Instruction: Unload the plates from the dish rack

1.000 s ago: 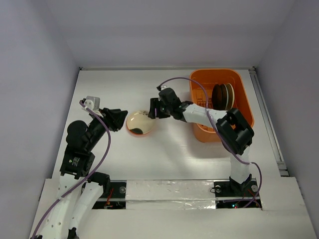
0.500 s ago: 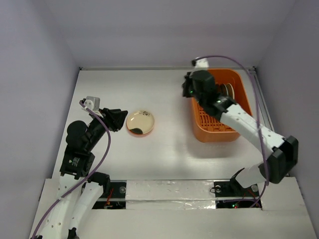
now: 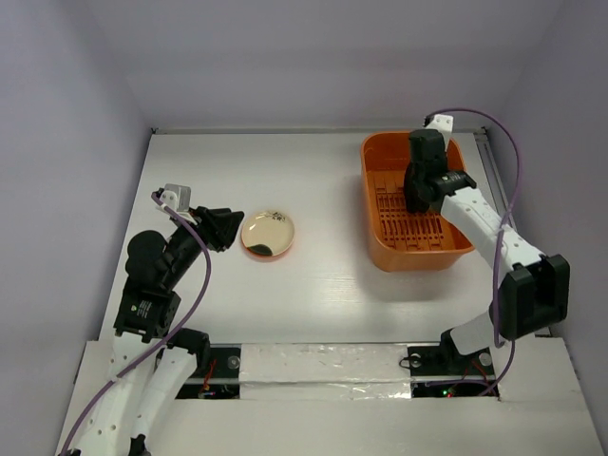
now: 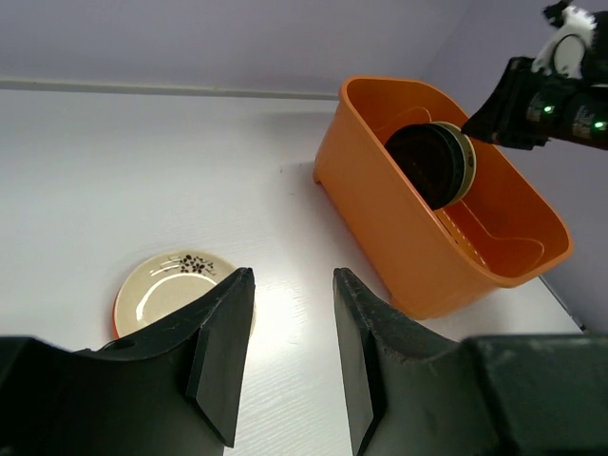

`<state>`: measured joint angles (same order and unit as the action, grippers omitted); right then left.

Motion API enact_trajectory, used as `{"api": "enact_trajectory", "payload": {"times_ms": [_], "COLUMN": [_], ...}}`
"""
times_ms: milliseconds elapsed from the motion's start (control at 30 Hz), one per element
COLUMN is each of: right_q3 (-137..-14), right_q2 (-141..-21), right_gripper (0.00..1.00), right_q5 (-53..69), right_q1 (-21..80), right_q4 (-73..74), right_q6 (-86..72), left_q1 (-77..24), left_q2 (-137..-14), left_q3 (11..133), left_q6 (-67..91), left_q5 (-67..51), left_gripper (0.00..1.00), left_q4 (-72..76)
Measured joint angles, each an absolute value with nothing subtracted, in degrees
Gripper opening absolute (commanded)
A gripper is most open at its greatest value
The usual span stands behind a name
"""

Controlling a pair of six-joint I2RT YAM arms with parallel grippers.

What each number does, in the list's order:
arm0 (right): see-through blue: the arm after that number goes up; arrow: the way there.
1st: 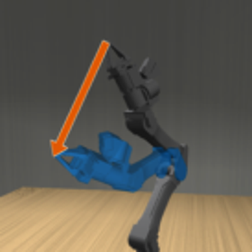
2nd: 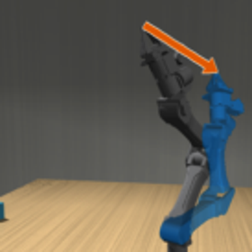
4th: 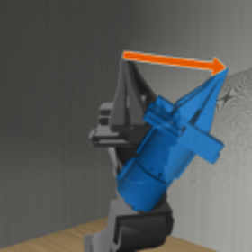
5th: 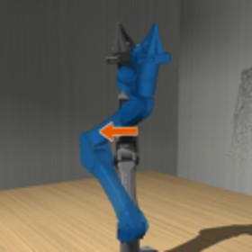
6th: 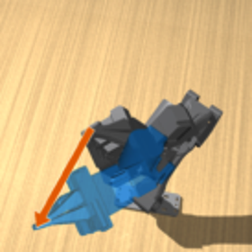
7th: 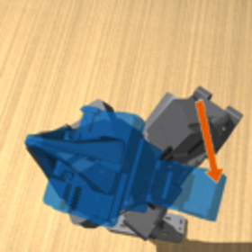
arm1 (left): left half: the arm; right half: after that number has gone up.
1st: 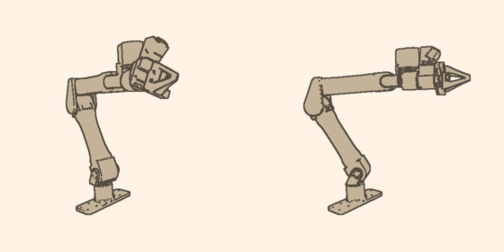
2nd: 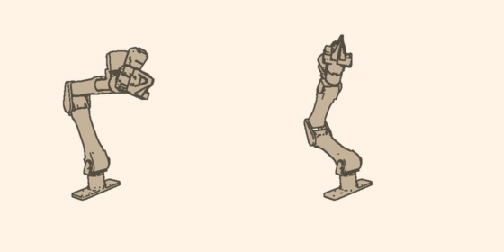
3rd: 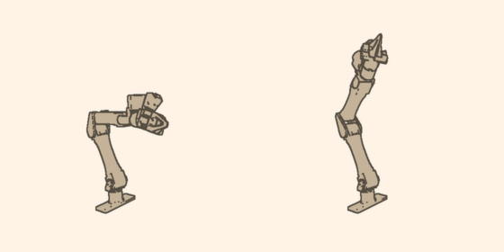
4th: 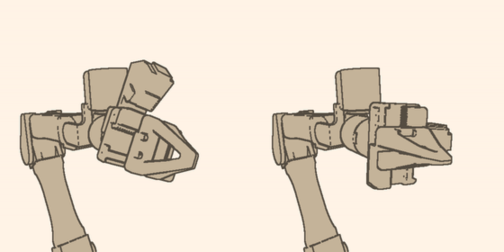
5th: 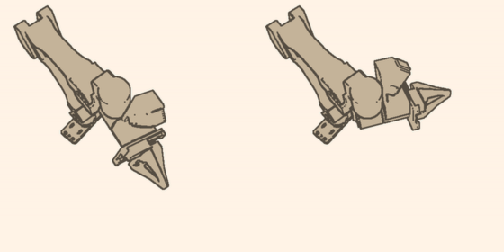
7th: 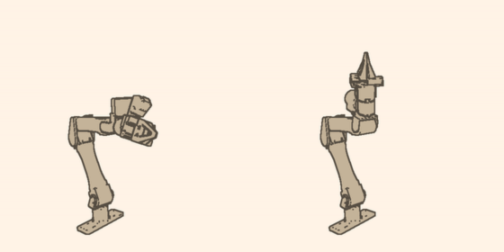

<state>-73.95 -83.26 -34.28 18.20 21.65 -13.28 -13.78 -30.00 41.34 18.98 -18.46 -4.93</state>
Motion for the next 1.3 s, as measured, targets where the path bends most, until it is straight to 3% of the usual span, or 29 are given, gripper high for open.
{"api": "enact_trajectory", "payload": {"times_ms": [600, 1033, 1300], "right_q3": [-76.4, -76.82, -77.12], "right_q2": [-93.32, -93.56, -88.55], "right_gripper": [0.28, 0.09, 0.06], "right_q5": [-33.61, -33.45, -33.19], "right_q1": [15.53, 15.18, 16.93], "right_q4": [24.47, 26.41, 26.72], "right_q6": [-12.6, -10.09, -8.99], "left_q1": [-13.78, -13.78, -13.78], "left_q2": [-30.0, -29.98, -29.98], "left_q3": [41.34, 41.34, 41.36], "left_q6": [19.03, 19.05, 19.09], "left_q5": [-18.85, -18.9, -18.9], "left_gripper": [0.36, 0.36, 0.36], "left_q4": [-4.93, -4.91, -4.91]}}
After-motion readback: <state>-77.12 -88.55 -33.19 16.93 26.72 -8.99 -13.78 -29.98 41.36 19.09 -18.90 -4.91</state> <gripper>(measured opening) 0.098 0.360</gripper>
